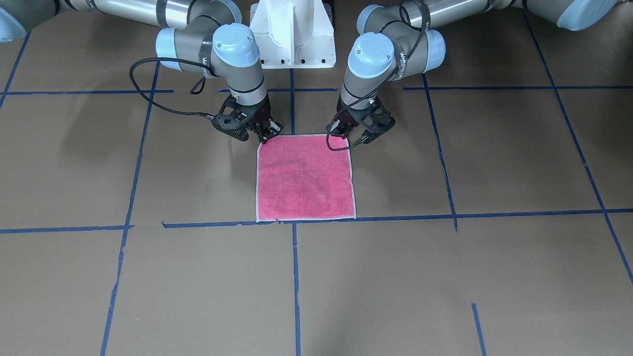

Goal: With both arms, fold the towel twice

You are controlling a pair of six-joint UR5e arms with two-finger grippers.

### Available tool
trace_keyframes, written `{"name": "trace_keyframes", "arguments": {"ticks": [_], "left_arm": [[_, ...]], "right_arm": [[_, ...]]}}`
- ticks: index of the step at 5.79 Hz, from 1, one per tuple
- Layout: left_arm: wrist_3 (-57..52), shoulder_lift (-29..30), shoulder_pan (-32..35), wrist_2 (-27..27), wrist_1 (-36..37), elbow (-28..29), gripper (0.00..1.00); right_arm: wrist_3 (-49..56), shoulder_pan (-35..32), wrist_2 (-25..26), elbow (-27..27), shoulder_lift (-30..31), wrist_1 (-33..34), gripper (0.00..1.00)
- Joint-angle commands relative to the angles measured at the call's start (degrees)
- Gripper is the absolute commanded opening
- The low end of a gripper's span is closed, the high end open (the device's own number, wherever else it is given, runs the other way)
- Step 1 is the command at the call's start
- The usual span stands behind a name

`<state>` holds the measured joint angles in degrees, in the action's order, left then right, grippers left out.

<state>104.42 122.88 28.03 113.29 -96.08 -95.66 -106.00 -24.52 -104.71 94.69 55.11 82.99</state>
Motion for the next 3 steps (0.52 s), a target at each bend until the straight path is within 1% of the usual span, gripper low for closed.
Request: {"name": "trace_keyframes", "arguments": {"ticks": [1,2,3], "left_arm": [[0.0,0.0,0.2,0.3,-0.1,-0.3,0.01],[0.0,-0.3,0.3,0.8,0.3,-1.7,0.0],[0.0,-1.2,0.4,3.4,2.0,-4.8,0.0]], "right_arm": [[-0.2,-1.8,-2.5,0.1,-0.7,0.1,0.0],[-0.6,-2.5,-6.0,0.1,-0.6,0.1,0.0],[-0.6,-2.7,-7.9,0.7,-0.4,0.1,0.0]]}}
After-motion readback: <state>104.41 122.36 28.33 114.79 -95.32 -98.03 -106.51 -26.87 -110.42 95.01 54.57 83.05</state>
